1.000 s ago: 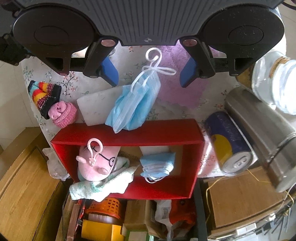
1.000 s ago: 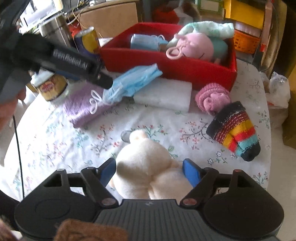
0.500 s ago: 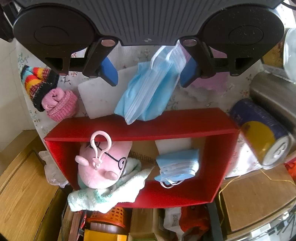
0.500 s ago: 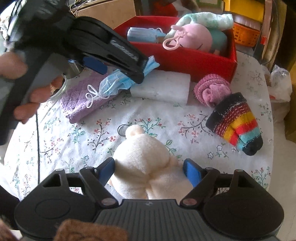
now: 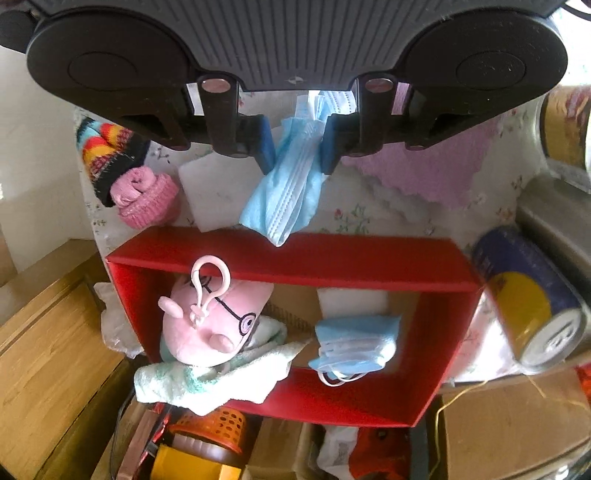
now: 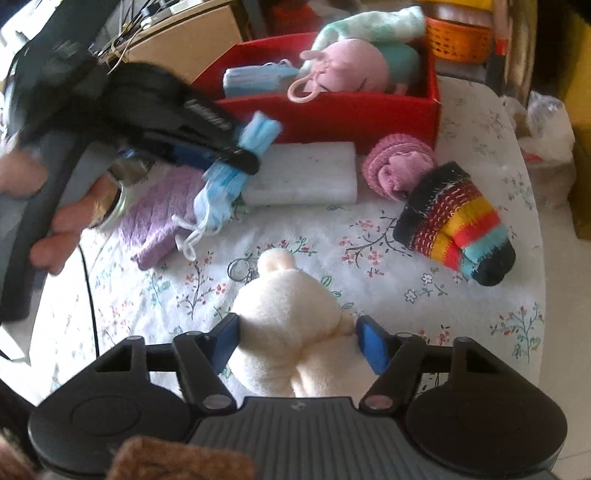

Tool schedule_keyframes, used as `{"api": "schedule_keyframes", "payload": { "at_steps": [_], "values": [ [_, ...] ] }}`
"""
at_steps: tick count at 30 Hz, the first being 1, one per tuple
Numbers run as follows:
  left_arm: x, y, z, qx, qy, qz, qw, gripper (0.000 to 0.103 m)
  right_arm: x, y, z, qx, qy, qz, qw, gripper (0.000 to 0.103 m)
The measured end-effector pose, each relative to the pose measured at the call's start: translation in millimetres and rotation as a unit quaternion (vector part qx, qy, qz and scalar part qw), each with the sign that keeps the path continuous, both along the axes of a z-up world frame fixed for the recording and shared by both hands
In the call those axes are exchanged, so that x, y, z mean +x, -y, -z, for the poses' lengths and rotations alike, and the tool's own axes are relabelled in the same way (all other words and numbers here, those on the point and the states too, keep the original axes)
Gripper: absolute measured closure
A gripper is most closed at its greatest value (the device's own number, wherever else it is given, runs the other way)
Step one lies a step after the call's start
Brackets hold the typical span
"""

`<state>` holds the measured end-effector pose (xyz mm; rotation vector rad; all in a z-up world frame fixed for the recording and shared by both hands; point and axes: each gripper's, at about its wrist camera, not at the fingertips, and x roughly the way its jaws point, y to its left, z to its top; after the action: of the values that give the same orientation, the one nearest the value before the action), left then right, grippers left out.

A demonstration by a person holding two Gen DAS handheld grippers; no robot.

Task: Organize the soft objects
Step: 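Lift the masks with the left tool while the right tool lifts the teddy bear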

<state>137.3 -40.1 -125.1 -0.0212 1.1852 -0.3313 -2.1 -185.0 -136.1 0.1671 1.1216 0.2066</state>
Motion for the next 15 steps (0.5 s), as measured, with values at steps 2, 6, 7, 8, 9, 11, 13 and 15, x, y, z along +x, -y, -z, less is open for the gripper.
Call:
{"api": "schedule_keyframes", "payload": {
  "at_steps": [2,6,7,8,9,11,13,15],
  "values": [
    [-4.5,-4.0,-5.7,-0.009,0.002,-0.001,1.0,0.077,-0.5,-0.5,-1.2,0.0,0.002,0.003,1.0,0.069],
    [-15.1,-8.0,-15.1,0.003,0.013,0.002,0.9999,0.077,-1.9,0.6,-3.0,0.003,0.004,0.011,1.0,0.072],
    [-18.1,-9.7,-16.6,0.004,0.012,0.001,0.9999,0.077,-2.2,1.2,-3.6,0.004,0.004,0.014,1.0,0.073],
    [-21.5,-11.4,-17.8,0.001,0.01,0.001,0.9999,0.077,-2.7,1.9,-4.0,0.006,0.004,0.018,1.0,0.074],
    [-23.8,-13.1,-18.6,0.0,0.009,0.001,1.0,0.077,-3.4,3.4,-4.8,0.01,0.004,0.021,1.0,0.075],
    [-30.5,-16.4,-20.0,0.003,0.01,0.002,0.9999,0.077,-4.4,6.9,-7.1,0.015,0.004,0.026,1.0,0.077],
    [-38.2,-20.3,-20.2,0.005,0.008,0.002,1.0,0.077,-5.2,9.5,-9.5,0.022,0.003,0.03,0.999,0.081],
    [-46.4,-24.4,-19.0,0.005,0.001,0.0,1.0,0.077,-4.9,11.4,-9.7,0.023,0.002,0.033,0.999,0.081]
  ]
}}
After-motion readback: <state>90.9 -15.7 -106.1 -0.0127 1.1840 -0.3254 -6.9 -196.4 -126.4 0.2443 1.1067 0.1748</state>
